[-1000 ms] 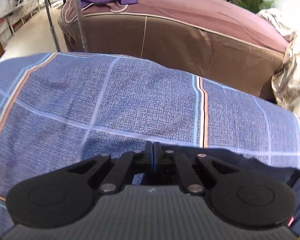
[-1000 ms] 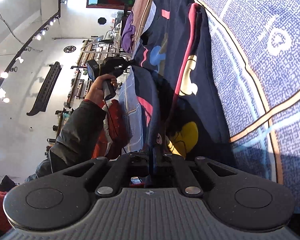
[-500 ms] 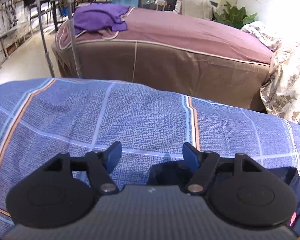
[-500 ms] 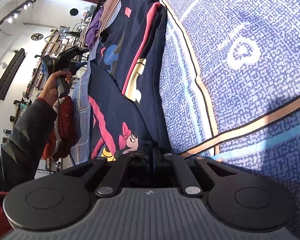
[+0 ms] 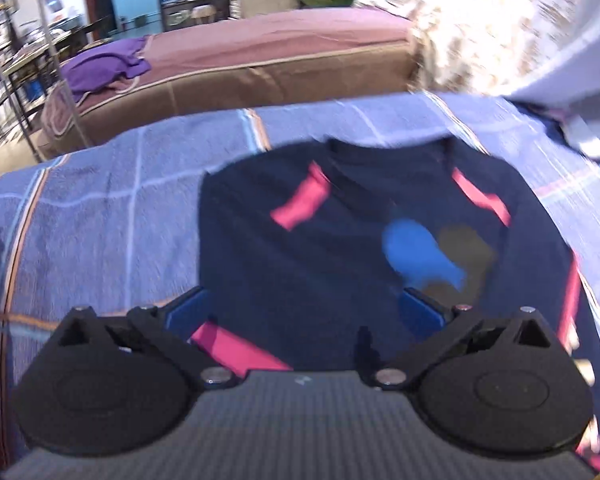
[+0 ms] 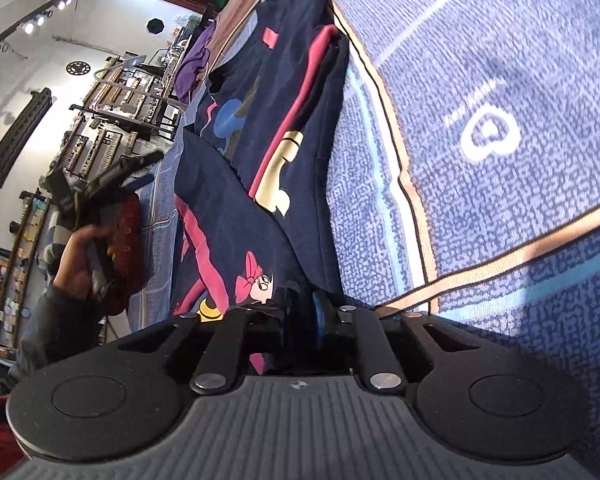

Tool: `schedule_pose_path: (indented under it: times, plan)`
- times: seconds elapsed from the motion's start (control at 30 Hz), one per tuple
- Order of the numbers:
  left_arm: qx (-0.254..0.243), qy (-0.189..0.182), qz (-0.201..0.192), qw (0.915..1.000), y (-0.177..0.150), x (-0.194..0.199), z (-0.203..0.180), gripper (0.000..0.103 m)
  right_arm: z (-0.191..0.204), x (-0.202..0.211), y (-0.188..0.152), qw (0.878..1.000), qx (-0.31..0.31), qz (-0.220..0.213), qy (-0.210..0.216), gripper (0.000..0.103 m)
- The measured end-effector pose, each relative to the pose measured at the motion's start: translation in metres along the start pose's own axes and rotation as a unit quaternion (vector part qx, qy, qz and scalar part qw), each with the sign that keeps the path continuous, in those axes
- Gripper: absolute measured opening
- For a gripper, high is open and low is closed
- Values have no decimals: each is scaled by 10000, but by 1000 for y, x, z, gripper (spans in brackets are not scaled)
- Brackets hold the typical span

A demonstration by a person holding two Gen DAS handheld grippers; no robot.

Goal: Fold small clothes

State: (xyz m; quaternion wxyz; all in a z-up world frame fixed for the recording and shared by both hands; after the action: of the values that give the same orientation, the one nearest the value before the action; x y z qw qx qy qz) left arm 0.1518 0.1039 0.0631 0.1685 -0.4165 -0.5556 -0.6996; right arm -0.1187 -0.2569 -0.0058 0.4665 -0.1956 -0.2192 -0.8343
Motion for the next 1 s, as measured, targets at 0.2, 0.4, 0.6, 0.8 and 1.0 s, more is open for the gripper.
schedule_pose_path:
  times: [0.2,0.4,0.6,0.8,1.0]
  plan:
    - [-247,-17,45,9997,-67,52,-31,103,16,12,9,9954,570,-420,-651,53]
    - [451,-502,20,9977,-110,84,-40,103,56,8,1,9819,1754,-365,-611,42]
    - [503,-653,146,9965,-132,90,-65,103,74,-13,-31,9616,2586,50,-916,43]
    - [238,-1437,451,9883,-139,88,-135,101,53,9,-27,9645,2227,-285,-1388,46]
    - [-151,-1369,764,9875,-143,71,-191,100,74,7,-46,9441,3013,-138,-1329,51]
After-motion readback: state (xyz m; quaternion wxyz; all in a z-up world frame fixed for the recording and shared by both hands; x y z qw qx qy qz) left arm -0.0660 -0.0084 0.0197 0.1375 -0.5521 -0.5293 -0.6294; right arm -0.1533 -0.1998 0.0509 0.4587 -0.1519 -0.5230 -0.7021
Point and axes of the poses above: each gripper's, at about its wrist camera, not at the fingertips, and x roughly against the way its jaws point, z to its left, y to its top, the point moved 5 cm from there along -x, roughly the way its jaws point, and after that the axes turned 1 degree about -x, right-handed, at the moved point
